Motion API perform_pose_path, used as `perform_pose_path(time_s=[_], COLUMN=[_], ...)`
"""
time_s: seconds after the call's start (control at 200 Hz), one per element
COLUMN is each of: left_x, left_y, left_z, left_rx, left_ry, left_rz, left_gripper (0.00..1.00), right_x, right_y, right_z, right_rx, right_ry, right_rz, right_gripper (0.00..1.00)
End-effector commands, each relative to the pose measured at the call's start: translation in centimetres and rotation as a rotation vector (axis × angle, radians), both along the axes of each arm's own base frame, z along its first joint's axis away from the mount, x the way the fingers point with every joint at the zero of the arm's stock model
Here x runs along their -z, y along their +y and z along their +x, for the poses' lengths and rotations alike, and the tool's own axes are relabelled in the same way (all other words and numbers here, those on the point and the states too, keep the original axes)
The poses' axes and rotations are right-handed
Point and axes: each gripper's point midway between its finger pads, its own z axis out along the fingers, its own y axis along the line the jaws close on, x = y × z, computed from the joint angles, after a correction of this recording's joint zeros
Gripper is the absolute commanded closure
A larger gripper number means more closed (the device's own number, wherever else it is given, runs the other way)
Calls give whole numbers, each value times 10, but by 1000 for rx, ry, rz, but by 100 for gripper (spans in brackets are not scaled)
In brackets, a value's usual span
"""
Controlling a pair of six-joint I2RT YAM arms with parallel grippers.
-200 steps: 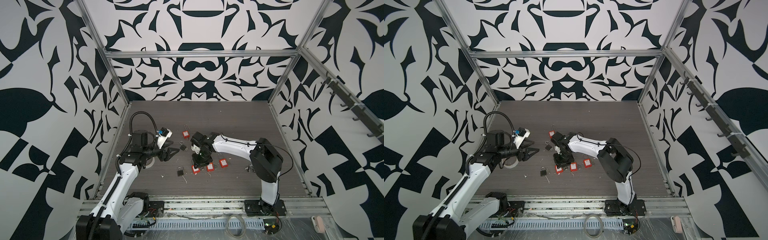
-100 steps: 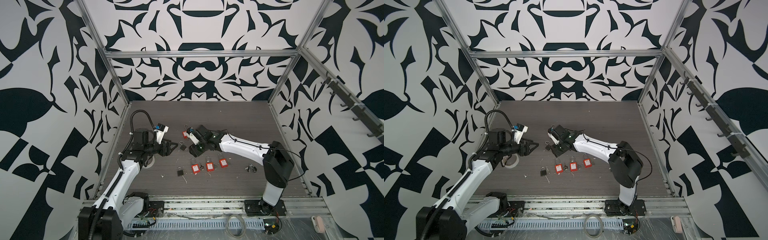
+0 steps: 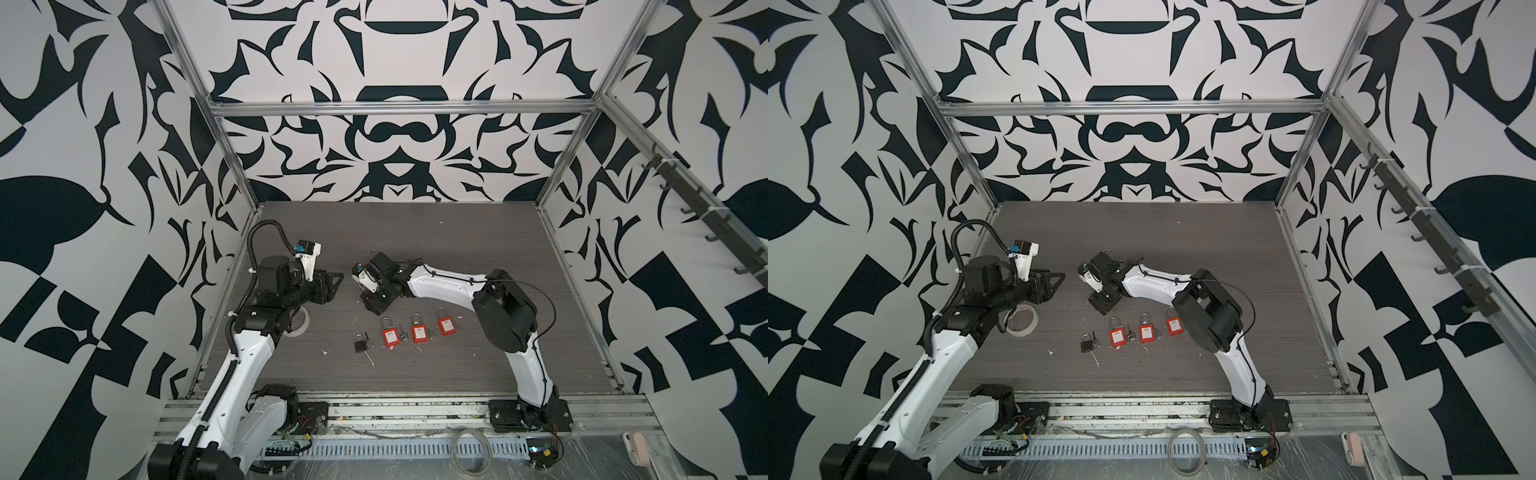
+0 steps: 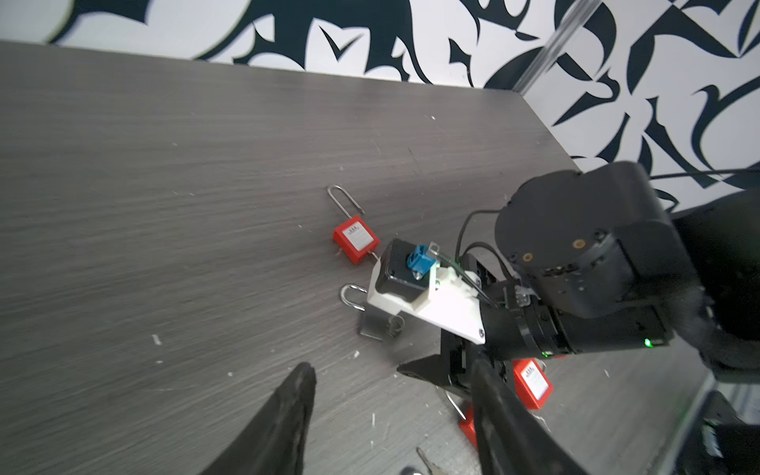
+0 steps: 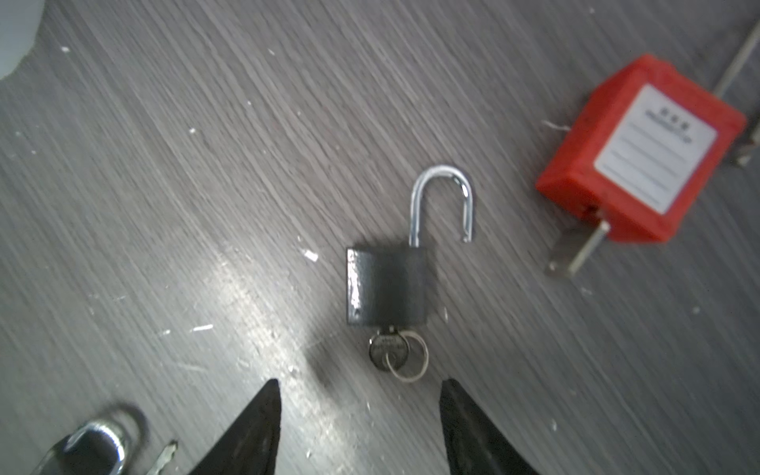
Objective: Lock with the key
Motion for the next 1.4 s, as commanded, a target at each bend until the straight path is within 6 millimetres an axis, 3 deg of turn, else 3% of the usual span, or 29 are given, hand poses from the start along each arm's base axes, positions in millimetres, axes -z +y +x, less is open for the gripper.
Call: perform_pose_path(time_s=[0.0,0.355,0.83,1.19,1.395], left_x=[4,4,-1,-12,-15], left_y=[8,2,3,9,-2], left_z=[3,0,1,-11,-21], left_rx=[-53,-15,-18,-21,54], left_ry=[9,10,-8,-90,-114], left_rz=[4,-2,1,34,10], left_gripper=[35,34,34,34,34], right_x=[-24,-5,5,-41,-82], right_y=[20,25,20,24,8], right_z=[11,26,21,10,-3], right_rx=[-54,-56,-41,-137,-222], right_ry=[-66,-45,-8,-75,-148], right_rz=[56,24,2,109,143], right_gripper=[36,47,63,75,78])
